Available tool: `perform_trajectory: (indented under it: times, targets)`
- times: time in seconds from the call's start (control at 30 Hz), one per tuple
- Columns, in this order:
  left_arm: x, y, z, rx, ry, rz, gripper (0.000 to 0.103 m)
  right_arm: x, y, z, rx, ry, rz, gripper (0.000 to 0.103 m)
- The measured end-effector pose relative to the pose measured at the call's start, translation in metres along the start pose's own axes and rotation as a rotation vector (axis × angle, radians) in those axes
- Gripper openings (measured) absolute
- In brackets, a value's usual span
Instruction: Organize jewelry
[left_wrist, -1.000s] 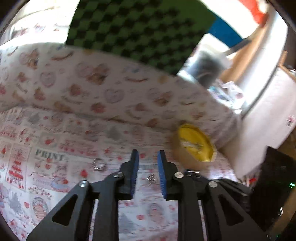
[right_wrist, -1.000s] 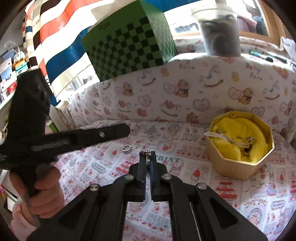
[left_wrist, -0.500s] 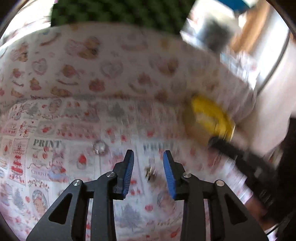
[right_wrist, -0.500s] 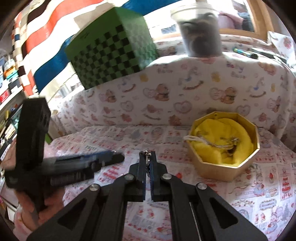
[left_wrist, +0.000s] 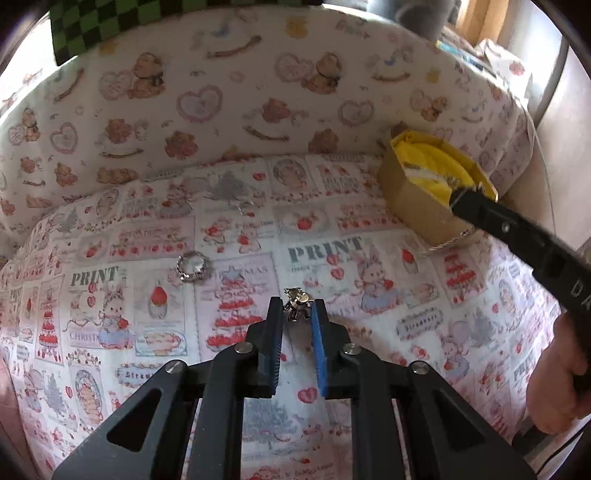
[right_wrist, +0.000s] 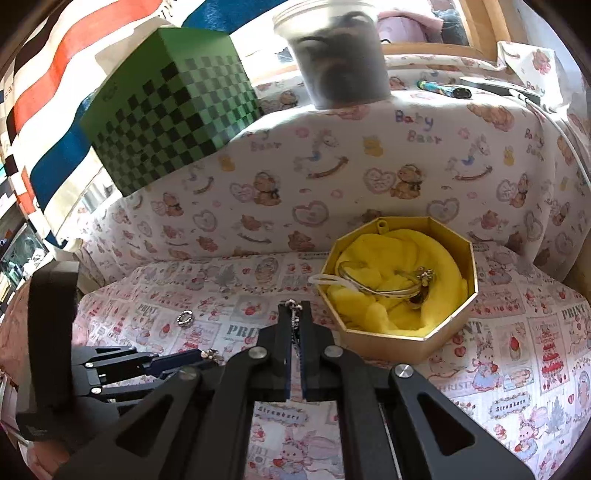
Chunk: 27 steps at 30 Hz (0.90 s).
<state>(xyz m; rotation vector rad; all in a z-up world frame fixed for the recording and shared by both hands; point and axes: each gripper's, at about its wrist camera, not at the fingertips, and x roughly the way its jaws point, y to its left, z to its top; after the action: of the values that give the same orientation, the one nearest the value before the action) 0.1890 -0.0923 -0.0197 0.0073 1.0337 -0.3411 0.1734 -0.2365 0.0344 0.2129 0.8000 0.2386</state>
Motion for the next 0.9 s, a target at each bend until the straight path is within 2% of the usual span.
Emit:
perform_trajectory:
  times: [0.17, 0.27, 0.37, 0.5, 0.7, 0.77, 0.9]
  targets:
    - [-0.023, 0.013, 0.002, -0.045, -0.085, -0.027, 0.014, -0.007, -0.003, 0.004, 0.009, -0.015, 0.008, 0.003]
    - [-0.040, 0.018, 0.003, -0.054, -0.129, -0.028, 0.014, -0.019, 0.002, 0.010, -0.014, -0.023, -0.050, 0.003]
    - [-0.062, 0.019, 0.007, -0.060, -0.167, -0.025, 0.014, -0.039, -0.002, 0.019, -0.003, -0.070, -0.008, 0.003]
    - [-0.096, 0.008, 0.022, -0.046, -0.220, -0.026, 0.014, -0.059, -0.013, 0.042, 0.036, -0.087, -0.017, 0.003]
    - [-0.100, -0.025, 0.061, -0.017, -0.176, -0.058, 0.014, -0.064, -0.024, 0.078, 0.041, -0.045, -0.065, 0.003]
    - [-0.088, -0.036, 0.075, -0.019, -0.146, -0.078, 0.014, -0.058, -0.032, 0.082, 0.066, -0.005, -0.079, 0.003]
    - [-0.059, -0.058, 0.089, -0.014, -0.122, -0.105, 0.014, -0.042, -0.045, 0.071, 0.116, 0.024, -0.053, 0.003]
